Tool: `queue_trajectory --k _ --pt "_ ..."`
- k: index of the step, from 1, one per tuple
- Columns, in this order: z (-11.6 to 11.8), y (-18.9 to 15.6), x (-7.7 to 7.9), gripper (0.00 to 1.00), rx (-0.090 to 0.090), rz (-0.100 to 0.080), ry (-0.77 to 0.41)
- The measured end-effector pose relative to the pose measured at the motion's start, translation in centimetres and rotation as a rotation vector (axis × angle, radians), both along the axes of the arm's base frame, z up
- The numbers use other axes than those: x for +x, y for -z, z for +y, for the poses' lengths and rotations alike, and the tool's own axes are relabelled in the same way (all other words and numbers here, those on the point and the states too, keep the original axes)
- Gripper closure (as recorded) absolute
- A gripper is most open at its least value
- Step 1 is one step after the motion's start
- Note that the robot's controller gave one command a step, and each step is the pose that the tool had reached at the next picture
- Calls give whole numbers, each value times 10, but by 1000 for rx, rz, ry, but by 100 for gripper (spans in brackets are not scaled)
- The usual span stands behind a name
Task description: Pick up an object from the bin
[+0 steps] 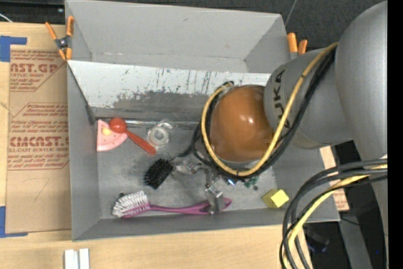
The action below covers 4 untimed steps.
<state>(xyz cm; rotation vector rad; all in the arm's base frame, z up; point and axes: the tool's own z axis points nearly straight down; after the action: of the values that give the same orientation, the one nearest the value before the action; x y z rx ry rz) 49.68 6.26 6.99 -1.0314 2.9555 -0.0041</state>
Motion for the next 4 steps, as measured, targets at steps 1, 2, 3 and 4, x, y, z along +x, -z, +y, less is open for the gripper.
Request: queue_trajectory --k 1,2,3,4 --pt "-21 -9 -12 0 6 -15 133" --pt "12 -6 -3 100 -2 -10 -563" --pt "12 -6 -3 100 -2 -10 -562" --pt "6 -101 -7 100 0 -6 -549"
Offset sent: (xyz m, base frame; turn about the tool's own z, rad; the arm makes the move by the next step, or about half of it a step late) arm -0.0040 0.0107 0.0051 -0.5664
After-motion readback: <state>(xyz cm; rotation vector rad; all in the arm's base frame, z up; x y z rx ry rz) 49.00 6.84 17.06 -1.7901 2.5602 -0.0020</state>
